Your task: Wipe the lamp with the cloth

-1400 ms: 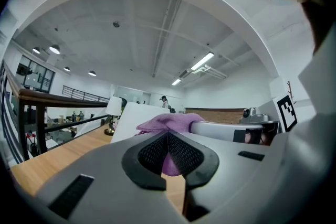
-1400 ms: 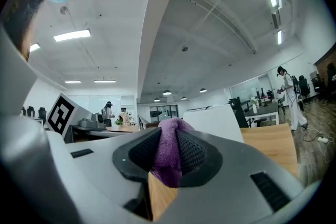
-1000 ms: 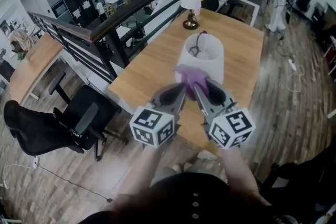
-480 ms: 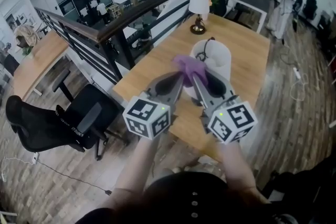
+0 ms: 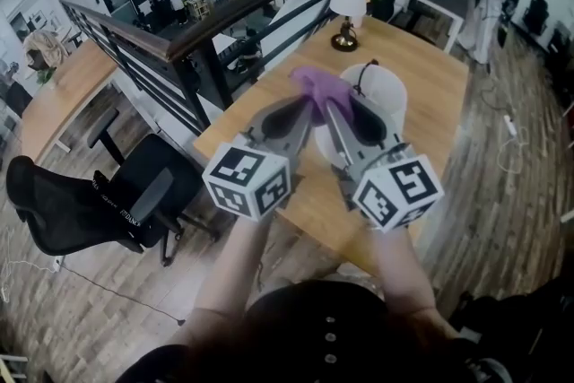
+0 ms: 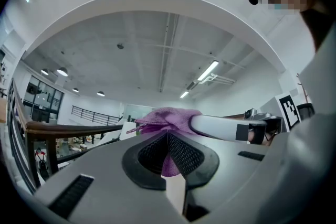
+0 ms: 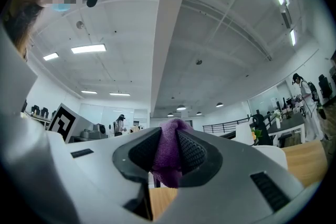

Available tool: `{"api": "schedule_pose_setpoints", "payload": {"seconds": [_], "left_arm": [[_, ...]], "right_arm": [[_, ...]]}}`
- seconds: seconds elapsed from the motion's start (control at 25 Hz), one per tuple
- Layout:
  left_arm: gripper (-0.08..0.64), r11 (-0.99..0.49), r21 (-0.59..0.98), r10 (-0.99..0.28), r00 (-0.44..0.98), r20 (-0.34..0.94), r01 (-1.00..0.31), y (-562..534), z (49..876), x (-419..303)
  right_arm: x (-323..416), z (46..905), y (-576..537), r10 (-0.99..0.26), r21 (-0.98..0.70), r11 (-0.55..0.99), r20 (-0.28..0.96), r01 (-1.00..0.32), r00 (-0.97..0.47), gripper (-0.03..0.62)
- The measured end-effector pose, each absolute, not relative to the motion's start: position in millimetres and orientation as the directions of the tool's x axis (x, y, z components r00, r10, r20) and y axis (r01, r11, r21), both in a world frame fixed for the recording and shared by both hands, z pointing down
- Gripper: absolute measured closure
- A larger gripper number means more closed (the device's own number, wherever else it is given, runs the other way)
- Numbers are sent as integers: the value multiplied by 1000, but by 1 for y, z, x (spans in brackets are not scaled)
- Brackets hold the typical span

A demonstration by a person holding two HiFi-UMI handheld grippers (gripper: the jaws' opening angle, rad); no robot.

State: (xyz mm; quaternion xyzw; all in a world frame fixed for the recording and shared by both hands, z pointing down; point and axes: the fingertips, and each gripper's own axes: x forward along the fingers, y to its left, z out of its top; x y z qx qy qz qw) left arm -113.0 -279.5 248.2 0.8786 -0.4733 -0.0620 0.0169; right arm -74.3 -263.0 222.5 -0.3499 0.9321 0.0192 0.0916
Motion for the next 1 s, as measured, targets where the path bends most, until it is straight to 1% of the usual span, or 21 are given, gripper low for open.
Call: {"api": "schedule_pose_setpoints", "payload": {"seconds": [0.24,0.52,1.0], "left_arm": [[549,-545,97,-838,537,-97,-833,-292,247,-125],[549,-544,118,-838,544,-38,-831,-297,271,-127],[549,-562,184,-819,574,15,-806,-282,306,-112]], "right_arm": [[-90,223,-270,-636,1,763,-174,-646,-751,514],[-95,253,-279,-684,-54,729,-88,-682,-724,514],[-75,294,-277,-736,-124,673,-19,-729,-676,514]]}}
